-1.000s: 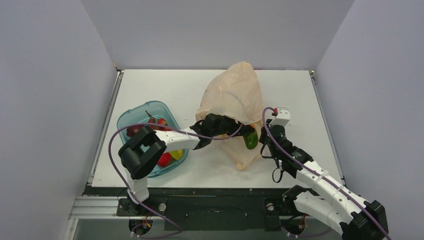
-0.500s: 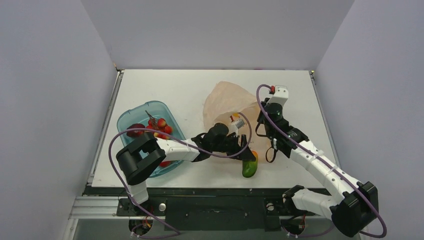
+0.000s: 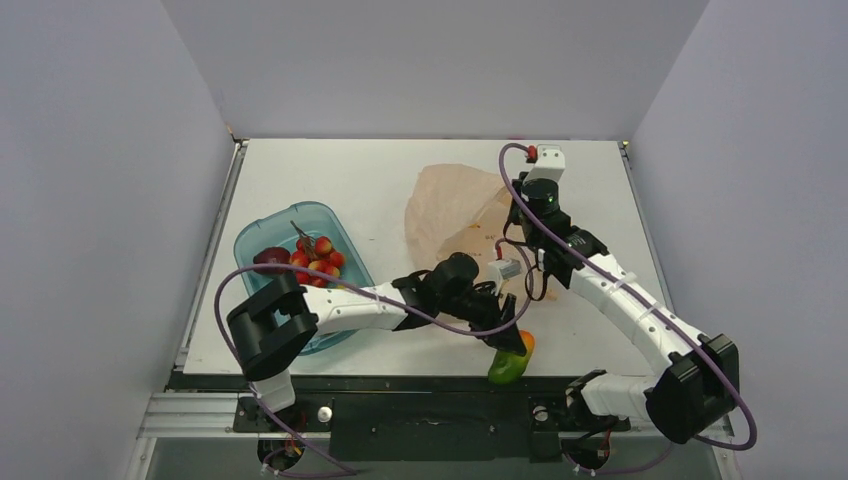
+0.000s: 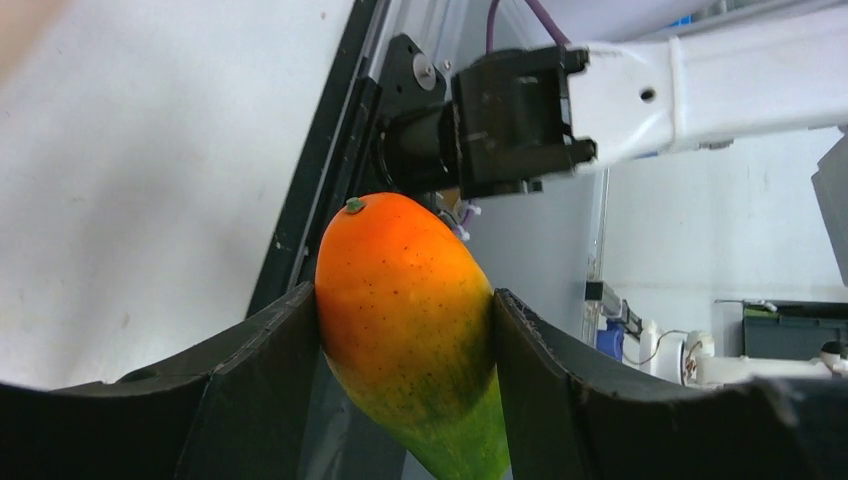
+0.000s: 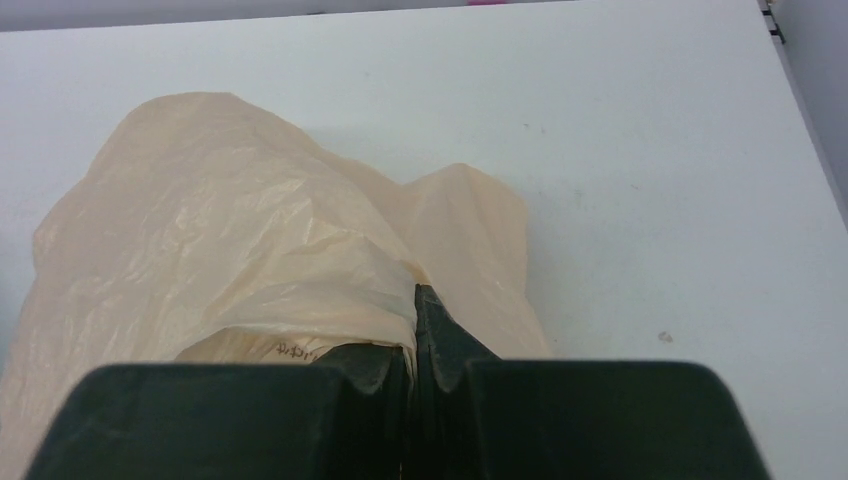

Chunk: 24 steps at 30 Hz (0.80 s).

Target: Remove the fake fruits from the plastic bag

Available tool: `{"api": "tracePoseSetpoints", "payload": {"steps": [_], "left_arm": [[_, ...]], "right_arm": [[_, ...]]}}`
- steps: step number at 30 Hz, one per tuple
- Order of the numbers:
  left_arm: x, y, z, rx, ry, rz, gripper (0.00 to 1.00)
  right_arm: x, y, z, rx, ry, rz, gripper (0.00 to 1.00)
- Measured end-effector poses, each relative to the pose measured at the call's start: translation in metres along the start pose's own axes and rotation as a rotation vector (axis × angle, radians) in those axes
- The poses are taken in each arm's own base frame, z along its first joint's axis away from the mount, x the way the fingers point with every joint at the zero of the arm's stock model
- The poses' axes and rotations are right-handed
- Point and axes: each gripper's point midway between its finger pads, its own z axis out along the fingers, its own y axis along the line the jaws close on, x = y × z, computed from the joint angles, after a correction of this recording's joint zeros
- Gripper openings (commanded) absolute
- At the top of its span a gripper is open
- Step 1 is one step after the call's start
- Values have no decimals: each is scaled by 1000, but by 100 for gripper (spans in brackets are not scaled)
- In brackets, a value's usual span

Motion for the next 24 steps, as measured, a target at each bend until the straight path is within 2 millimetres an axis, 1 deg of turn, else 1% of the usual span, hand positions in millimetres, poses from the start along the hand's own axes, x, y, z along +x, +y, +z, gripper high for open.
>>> {"api": "tracePoseSetpoints", "payload": {"steps": [2,5,7,8,9,10,11,12,14,15,16,18,21,24], "left_arm": [[4,-7,-7,-9,0,20,0],[3,-17,-30,-42,-33,59,0],[-6,-22,-55,-88,-81,96,0],[-15,-24,-75,-119,-121,112,0],[-22,-23,-92,-145,-159,119,0],[-34,-20,-116,-180,-216,127,0],[-43,-12,-142,-227,-277,125,0],[-53,1,-170,-295,-346,116,0],[-63,31,-226,-464,-470,84,0],[-64,47,-254,-564,-526,59,0],[-62,59,-274,-650,-567,39,0],[-52,84,-320,-846,-653,-11,0],[-34,114,-370,-1072,-732,-86,0],[-18,140,-406,-1247,-775,-177,0]], "right_arm": [[-1,-10,8,48,3,12,0],[1,-35,17,133,14,29,0],[1,-54,19,189,20,44,0],[1,-65,20,221,23,56,0],[1,-73,20,240,23,64,0],[0,-82,21,264,22,75,0],[0,-88,21,282,22,82,0],[-1,-95,20,300,20,88,0],[-4,-103,18,319,11,99,0],[-5,-105,18,324,8,102,0],[-6,-107,17,328,4,105,0],[-7,-111,17,336,3,111,0],[-7,-115,18,338,4,124,0],[-7,-116,19,327,5,142,0]]}}
